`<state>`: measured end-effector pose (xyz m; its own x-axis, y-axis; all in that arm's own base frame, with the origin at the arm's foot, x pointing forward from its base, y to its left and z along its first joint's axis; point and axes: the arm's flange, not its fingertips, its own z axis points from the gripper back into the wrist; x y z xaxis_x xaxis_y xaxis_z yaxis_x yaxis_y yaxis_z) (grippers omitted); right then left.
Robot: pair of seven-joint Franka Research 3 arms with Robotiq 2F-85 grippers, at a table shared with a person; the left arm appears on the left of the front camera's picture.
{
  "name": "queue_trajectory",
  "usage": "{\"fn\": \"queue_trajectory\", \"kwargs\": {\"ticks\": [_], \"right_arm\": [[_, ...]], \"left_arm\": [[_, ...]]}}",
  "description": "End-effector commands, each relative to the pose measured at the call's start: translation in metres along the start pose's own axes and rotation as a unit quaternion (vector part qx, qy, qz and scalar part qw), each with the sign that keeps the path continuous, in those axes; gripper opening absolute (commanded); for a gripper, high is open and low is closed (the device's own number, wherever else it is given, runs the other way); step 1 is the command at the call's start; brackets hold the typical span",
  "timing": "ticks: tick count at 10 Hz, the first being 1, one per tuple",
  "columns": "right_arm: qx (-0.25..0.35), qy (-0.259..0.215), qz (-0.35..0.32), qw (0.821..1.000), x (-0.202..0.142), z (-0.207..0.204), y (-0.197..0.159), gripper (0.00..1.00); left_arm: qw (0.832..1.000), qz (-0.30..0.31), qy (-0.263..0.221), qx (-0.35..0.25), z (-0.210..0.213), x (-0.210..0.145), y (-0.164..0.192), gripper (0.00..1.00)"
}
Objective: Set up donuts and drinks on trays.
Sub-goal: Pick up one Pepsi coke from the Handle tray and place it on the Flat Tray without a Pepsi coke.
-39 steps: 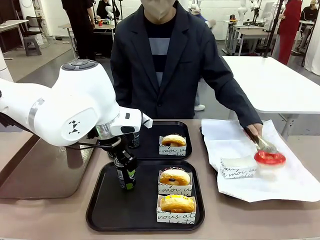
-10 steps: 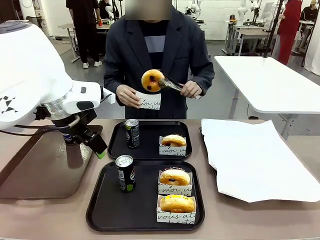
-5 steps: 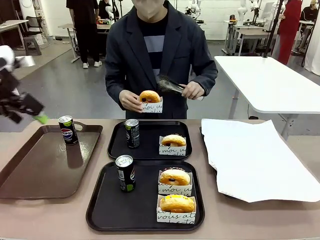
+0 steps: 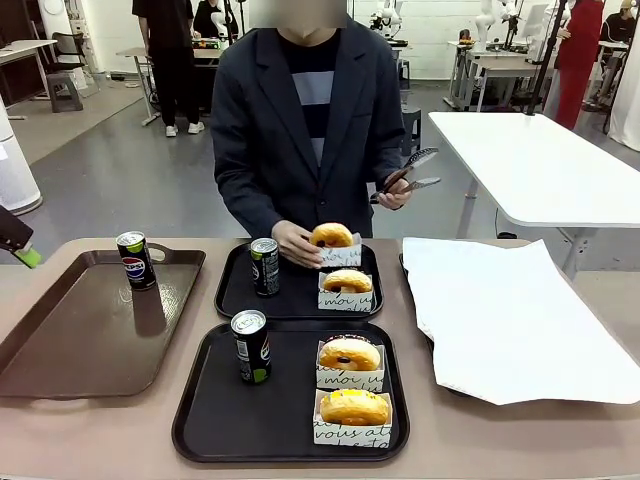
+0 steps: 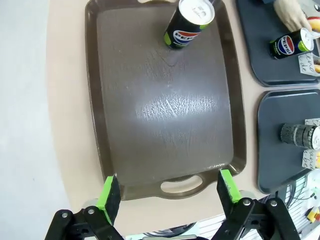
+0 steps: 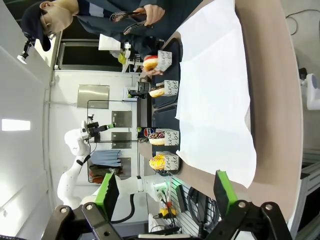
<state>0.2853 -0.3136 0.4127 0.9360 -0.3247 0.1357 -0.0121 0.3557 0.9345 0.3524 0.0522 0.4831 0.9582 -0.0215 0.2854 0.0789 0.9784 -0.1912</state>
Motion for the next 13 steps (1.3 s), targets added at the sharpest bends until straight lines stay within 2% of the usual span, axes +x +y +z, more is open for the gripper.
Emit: {"fn": "queue_trajectory", "kwargs": {"ticks": [1, 3, 4, 5, 6, 7, 8, 10, 11, 13], "right_arm": [[0.005, -0.001, 0.003, 1.000, -0.001, 0.000, 0.000, 1.00], [0.005, -0.001, 0.003, 1.000, -0.001, 0.000, 0.000, 1.00], [0.005, -0.001, 0.003, 1.000, -0.001, 0.000, 0.000, 1.00], [0.005, -0.001, 0.003, 1.000, -0.001, 0.000, 0.000, 1.00], [0.005, -0.001, 0.003, 1.000, -0.001, 0.000, 0.000, 1.00], [0.005, -0.001, 0.003, 1.000, -0.001, 0.000, 0.000, 1.00], [0.005, -0.001, 0.003, 1.000, -0.001, 0.000, 0.000, 1.00], [0.005, -0.001, 0.003, 1.000, -0.001, 0.000, 0.000, 1.00], [0.005, -0.001, 0.003, 1.000, -0.001, 0.000, 0.000, 1.00], [0.005, -0.001, 0.003, 1.000, -0.001, 0.000, 0.000, 1.00]], "left_arm": [[1.000, -0.018, -0.010, -0.006, 0.006, 0.001, -0.012, 1.00], [1.000, -0.008, -0.004, 0.001, 0.003, 0.001, -0.007, 1.00], [0.992, 0.023, 0.037, -0.117, 0.006, 0.013, 0.014, 1.00], [0.958, 0.051, 0.068, -0.275, 0.006, 0.025, 0.043, 1.00], [0.913, 0.071, 0.081, -0.393, 0.002, 0.032, 0.070, 1.00], [0.877, 0.082, 0.087, -0.465, -0.003, 0.035, 0.089, 1.00], [0.853, 0.086, 0.081, -0.508, -0.013, 0.039, 0.108, 1.00], [0.827, 0.086, 0.070, -0.552, -0.048, 0.041, 0.144, 1.00], [0.821, 0.075, 0.066, -0.562, -0.061, 0.035, 0.150, 1.00], [0.828, 0.108, 0.085, -0.543, -0.088, 0.015, 0.157, 1.00]]}}
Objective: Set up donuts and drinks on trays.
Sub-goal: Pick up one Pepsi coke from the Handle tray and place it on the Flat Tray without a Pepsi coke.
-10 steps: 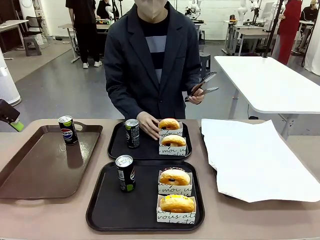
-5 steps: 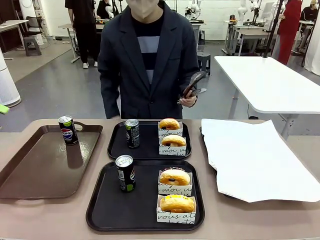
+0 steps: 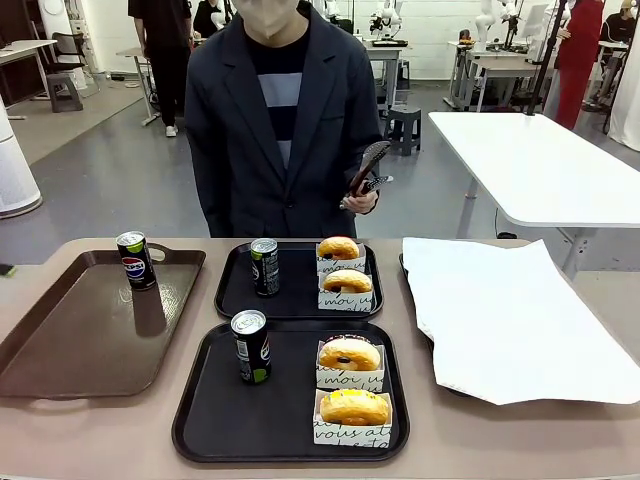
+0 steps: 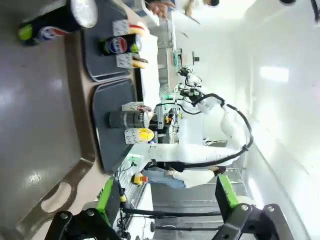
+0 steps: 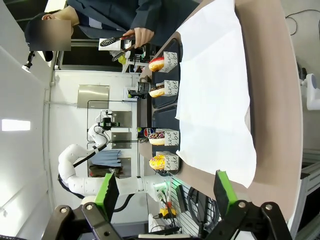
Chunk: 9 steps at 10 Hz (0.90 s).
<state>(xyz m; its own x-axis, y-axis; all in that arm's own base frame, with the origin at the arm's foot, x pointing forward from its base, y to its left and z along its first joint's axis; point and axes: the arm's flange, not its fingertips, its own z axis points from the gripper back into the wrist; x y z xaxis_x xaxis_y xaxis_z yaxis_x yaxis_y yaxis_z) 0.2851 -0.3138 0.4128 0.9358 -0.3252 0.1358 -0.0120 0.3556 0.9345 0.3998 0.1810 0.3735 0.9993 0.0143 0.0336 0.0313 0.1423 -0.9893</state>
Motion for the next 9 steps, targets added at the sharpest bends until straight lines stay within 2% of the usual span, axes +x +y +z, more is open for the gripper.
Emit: {"fn": "queue_trajectory", "kwargs": {"ticks": [1, 2, 5, 6, 9], "right_arm": [[0.005, 0.000, 0.003, 1.000, -0.001, 0.000, 0.000, 1.00], [0.005, 0.000, 0.003, 1.000, -0.001, 0.000, 0.000, 1.00], [0.005, 0.000, 0.003, 1.000, -0.001, 0.000, 0.000, 1.00], [0.005, 0.000, 0.003, 1.000, -0.001, 0.000, 0.000, 1.00], [0.005, 0.000, 0.003, 1.000, -0.001, 0.000, 0.000, 1.00]], "left_arm": [[0.999, 0.019, 0.006, 0.036, 0.006, 0.002, 0.012, 1.00], [0.998, 0.022, 0.008, 0.050, 0.005, 0.003, 0.018, 1.00], [0.994, -0.059, -0.014, 0.087, 0.018, 0.006, 0.014, 1.00], [0.998, 0.014, 0.001, 0.056, 0.007, 0.007, 0.023, 1.00], [0.998, 0.014, 0.001, 0.056, 0.007, 0.007, 0.023, 1.00]]}}
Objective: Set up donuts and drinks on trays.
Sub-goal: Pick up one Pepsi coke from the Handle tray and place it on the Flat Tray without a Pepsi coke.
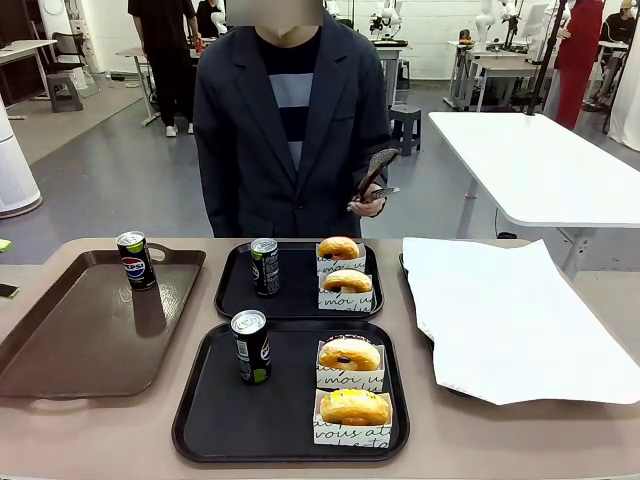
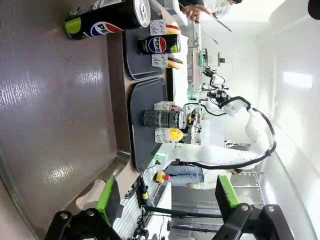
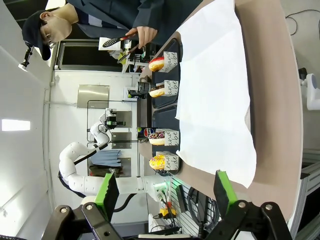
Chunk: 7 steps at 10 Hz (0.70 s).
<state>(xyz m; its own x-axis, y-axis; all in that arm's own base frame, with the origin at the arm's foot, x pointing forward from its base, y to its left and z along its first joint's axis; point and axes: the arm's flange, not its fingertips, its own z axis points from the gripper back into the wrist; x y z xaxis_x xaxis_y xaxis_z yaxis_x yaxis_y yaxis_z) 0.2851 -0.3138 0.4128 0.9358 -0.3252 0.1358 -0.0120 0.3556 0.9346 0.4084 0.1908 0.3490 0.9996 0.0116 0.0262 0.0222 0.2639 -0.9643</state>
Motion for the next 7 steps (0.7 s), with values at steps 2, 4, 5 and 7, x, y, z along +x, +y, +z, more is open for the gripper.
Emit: {"fn": "queue_trajectory", "kwargs": {"ticks": [2, 4, 5, 7], "right_arm": [[0.005, 0.000, 0.003, 1.000, -0.0007, -0.0002, 0.0000, 1.00], [0.005, 0.000, 0.003, 1.000, -0.0007, -0.0002, 0.0000, 1.00], [0.005, 0.000, 0.003, 1.000, -0.0007, -0.0002, 0.0000, 1.00], [0.005, 0.000, 0.003, 1.000, -0.0007, -0.0002, 0.0000, 1.00]], "left_arm": [[1.000, 0.011, -0.001, -0.006, 0.0009, -0.0010, -0.0030, 1.00], [1.000, 0.011, -0.001, -0.006, 0.0009, -0.0010, -0.0030, 1.00], [1.000, 0.011, -0.001, -0.006, 0.0009, -0.0010, -0.0030, 1.00], [1.000, 0.011, -0.001, -0.006, 0.0009, -0.0010, -0.0030, 1.00]]}}
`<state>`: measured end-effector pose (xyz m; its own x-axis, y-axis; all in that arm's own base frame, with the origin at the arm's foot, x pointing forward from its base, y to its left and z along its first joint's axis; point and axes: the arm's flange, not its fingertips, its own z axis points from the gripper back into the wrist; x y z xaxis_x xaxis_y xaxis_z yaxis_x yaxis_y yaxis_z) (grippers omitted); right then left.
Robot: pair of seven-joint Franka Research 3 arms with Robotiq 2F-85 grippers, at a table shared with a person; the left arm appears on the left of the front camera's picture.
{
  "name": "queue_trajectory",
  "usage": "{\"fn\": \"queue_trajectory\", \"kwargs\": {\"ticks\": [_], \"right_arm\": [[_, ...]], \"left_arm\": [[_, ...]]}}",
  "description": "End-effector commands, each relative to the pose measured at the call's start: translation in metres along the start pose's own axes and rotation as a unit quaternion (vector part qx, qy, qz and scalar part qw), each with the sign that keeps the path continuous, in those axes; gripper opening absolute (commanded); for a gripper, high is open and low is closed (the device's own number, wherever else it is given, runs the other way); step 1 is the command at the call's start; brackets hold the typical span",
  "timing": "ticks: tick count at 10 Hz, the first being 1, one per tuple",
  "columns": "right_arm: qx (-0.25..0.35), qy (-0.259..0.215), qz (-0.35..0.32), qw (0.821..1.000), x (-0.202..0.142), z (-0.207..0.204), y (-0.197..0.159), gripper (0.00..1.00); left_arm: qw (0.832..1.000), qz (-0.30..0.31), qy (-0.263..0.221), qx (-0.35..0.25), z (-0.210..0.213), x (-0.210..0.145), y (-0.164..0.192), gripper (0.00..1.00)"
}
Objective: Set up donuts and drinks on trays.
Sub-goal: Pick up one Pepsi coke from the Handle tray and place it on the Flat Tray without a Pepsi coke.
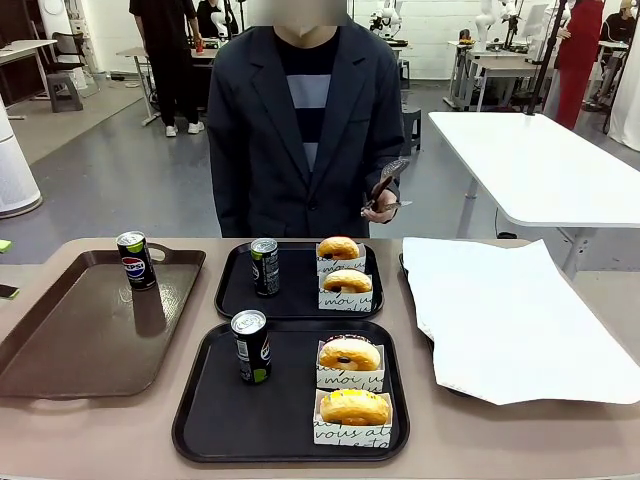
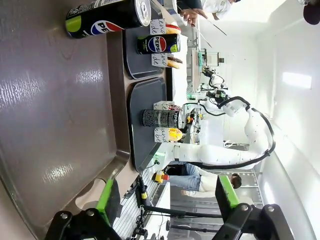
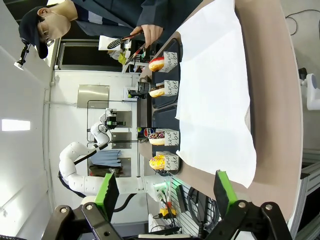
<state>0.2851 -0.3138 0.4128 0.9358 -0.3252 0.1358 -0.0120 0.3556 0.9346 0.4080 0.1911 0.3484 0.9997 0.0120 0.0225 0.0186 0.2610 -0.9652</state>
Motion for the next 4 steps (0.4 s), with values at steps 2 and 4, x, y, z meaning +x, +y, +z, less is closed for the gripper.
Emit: {"fn": "queue_trajectory", "kwargs": {"ticks": [2, 4], "right_arm": [[0.005, 0.000, 0.003, 1.000, -0.0007, -0.0002, 0.0000, 1.00], [0.005, 0.000, 0.003, 1.000, -0.0007, -0.0002, 0.0000, 1.00]], "left_arm": [[1.000, 0.009, -0.001, -0.005, 0.0008, -0.0006, -0.0036, 1.00], [1.000, 0.009, -0.001, -0.005, 0.0008, -0.0006, -0.0036, 1.00]]}}
